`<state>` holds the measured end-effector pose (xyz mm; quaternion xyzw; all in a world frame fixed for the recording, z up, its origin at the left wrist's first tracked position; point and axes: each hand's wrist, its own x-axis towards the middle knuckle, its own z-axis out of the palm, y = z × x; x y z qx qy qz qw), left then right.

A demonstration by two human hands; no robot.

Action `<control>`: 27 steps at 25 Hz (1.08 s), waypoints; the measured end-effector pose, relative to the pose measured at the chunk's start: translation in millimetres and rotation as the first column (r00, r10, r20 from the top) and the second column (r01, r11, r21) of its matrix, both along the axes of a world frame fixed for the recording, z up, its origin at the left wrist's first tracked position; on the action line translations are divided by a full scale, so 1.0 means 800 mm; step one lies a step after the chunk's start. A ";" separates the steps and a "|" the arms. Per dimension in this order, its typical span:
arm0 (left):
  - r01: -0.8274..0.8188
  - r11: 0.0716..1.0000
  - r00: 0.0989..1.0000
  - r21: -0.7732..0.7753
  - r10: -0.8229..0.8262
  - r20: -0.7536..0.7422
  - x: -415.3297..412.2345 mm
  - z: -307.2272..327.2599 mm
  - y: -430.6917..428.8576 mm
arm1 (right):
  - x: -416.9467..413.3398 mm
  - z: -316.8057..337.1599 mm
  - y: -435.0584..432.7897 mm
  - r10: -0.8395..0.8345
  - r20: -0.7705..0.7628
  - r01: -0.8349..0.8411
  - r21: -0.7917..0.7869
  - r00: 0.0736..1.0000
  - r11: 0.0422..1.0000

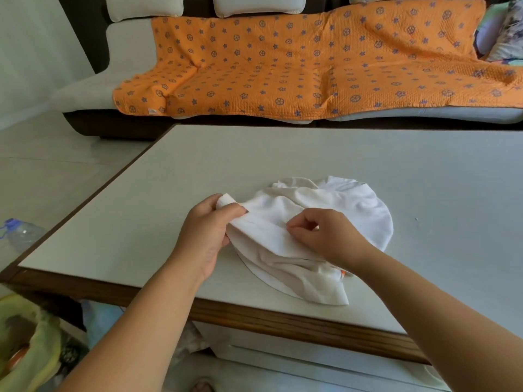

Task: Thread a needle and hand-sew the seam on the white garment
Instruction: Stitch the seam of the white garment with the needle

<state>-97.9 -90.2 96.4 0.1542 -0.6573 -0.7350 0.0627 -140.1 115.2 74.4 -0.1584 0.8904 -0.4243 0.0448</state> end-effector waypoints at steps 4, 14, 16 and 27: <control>0.015 0.984 0.991 -0.178 0.009 0.136 0.008 -0.012 -0.021 | 0.005 -0.009 -0.004 0.010 -0.041 -0.009 0.033 0.999 0.999; 0.205 0.825 0.977 -0.527 -0.137 0.165 0.021 -0.027 -0.019 | 0.009 0.038 0.035 -0.123 -0.194 0.117 -0.042 0.973 0.992; 0.216 0.751 0.975 -0.624 -0.133 0.177 0.021 -0.026 -0.010 | 0.010 0.035 0.040 -0.114 -0.177 0.113 -0.015 0.978 0.994; 0.149 0.345 0.958 -0.927 -0.283 0.049 0.019 -0.026 0.031 | 0.007 0.023 0.054 -0.059 -0.077 0.064 0.064 0.995 0.996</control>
